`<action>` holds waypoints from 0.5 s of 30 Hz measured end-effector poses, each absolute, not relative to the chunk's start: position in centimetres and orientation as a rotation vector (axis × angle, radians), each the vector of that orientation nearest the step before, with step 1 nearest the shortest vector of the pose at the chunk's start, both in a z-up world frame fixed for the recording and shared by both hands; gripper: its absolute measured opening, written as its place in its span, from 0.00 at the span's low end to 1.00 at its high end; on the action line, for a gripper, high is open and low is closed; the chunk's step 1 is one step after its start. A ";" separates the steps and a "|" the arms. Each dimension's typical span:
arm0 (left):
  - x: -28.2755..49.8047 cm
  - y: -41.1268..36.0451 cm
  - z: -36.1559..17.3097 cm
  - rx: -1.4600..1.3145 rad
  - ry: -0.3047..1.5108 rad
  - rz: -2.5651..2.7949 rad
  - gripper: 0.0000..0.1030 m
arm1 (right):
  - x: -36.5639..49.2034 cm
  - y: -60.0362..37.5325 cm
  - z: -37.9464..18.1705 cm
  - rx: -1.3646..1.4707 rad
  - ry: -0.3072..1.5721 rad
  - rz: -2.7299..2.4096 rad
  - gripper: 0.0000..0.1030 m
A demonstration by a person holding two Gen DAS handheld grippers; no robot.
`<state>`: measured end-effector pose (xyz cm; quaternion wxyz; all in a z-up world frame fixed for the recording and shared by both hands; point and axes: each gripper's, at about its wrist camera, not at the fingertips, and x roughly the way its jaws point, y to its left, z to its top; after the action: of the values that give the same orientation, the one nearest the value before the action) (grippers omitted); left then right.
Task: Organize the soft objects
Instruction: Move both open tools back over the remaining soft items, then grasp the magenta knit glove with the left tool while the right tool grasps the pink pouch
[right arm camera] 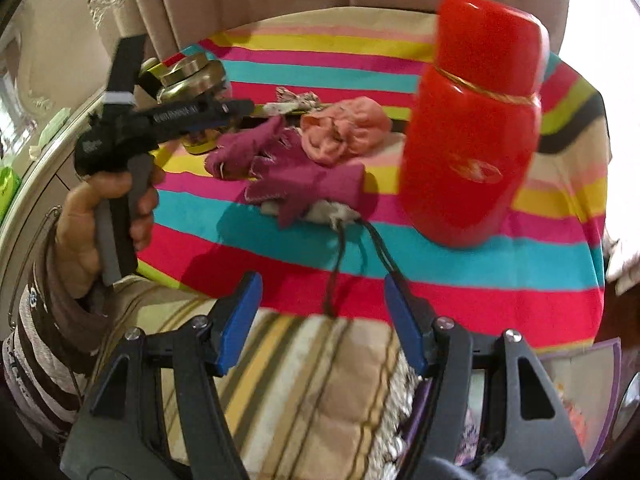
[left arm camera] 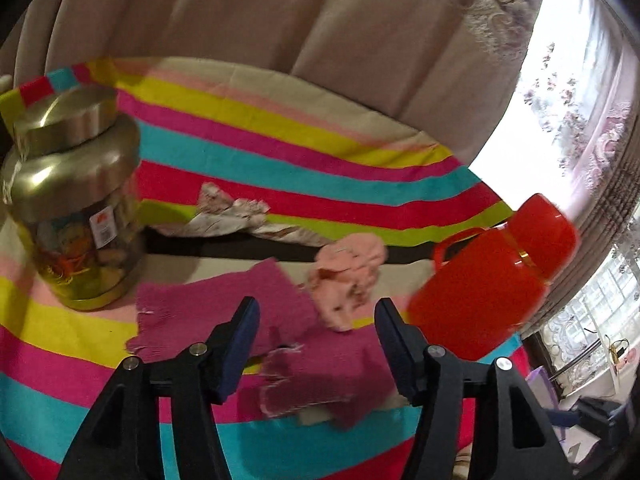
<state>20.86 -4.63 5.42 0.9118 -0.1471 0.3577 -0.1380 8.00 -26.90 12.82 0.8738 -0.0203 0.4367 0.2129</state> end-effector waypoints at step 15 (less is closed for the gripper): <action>23.6 -5.7 0.8 -0.115 0.797 -0.260 0.59 | 15.3 -22.4 13.1 -0.003 0.881 0.429 0.65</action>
<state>23.56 -5.74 0.83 0.9118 -0.0556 0.3869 -0.1263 15.31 -22.38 13.13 0.8823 -0.0014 0.4232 0.2059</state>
